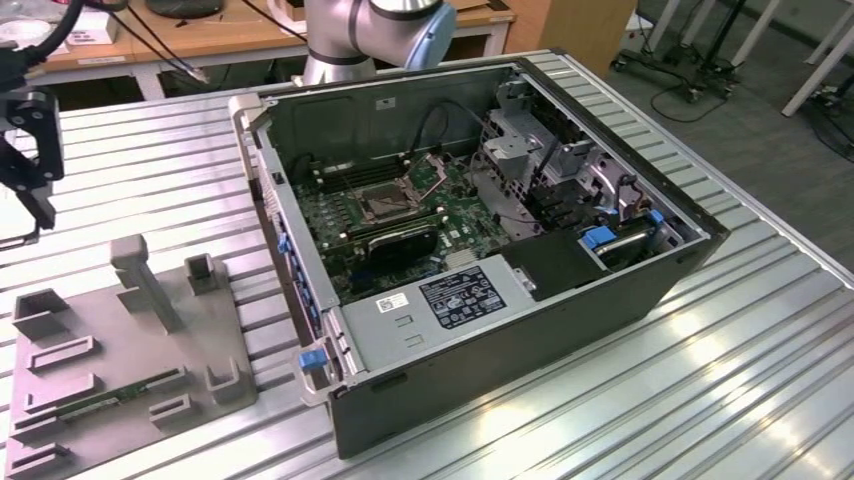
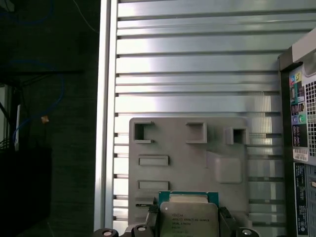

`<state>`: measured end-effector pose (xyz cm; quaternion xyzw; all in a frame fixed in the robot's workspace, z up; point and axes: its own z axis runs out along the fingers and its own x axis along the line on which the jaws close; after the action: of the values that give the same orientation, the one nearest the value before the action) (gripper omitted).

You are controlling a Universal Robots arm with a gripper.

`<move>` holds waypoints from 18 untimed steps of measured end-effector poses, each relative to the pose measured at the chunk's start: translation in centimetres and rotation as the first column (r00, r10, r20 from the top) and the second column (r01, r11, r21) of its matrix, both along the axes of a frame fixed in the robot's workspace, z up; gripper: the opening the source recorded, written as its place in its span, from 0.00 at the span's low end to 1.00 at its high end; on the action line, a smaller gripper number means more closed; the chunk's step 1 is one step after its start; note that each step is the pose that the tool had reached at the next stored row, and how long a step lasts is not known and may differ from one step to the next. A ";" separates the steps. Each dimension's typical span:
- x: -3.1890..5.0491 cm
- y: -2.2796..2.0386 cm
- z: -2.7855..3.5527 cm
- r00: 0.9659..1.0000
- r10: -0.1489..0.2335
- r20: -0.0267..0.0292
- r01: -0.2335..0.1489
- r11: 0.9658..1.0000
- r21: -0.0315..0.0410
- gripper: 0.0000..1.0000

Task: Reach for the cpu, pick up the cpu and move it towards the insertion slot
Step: 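Pick up the cpu and move it towards the insertion slot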

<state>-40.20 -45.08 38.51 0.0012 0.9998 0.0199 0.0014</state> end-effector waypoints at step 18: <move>3.35 0.00 0.00 1.000 0.000 0.000 0.000 1.000 0.000 0.55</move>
<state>-36.85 -45.08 38.50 0.0012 0.9998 0.0199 0.0014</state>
